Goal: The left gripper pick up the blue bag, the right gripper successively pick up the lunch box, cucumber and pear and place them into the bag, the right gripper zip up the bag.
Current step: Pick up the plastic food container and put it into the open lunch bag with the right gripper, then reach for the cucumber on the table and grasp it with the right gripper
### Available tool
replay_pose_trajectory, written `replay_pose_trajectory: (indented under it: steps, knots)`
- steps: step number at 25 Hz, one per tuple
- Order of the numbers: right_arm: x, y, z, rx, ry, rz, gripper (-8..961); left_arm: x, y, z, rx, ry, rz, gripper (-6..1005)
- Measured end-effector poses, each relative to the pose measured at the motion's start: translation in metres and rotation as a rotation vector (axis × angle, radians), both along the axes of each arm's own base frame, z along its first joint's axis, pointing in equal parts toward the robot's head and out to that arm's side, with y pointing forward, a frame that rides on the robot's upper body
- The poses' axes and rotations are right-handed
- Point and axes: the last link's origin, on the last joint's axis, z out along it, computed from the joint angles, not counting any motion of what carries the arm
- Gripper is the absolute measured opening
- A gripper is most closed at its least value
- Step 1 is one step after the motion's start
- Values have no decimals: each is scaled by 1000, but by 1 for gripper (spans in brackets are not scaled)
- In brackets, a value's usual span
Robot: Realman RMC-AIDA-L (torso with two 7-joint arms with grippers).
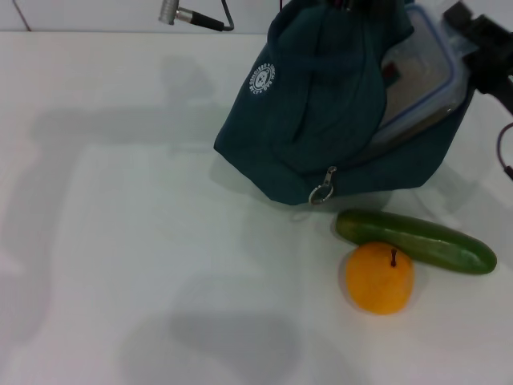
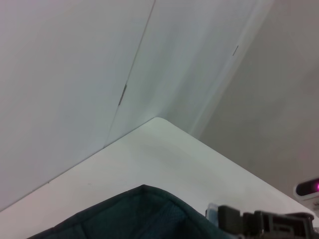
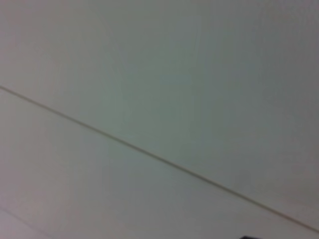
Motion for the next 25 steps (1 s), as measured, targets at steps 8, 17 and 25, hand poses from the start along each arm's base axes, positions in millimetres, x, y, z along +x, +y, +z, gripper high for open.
replay_pose_trajectory:
  steps: [8, 17, 25]
  knots:
    - [-14, 4, -9, -51, -36, 59, 266, -1, -1, 0, -6, -6, 1, 53]
    - [-7, -4, -4, -37, -40, 75, 294, -9, -3, 0, -7, -5, 11, 54]
    - [35, -52, 36, 115, -64, 131, 337, -16, -2, -1, -2, -6, 17, 53]
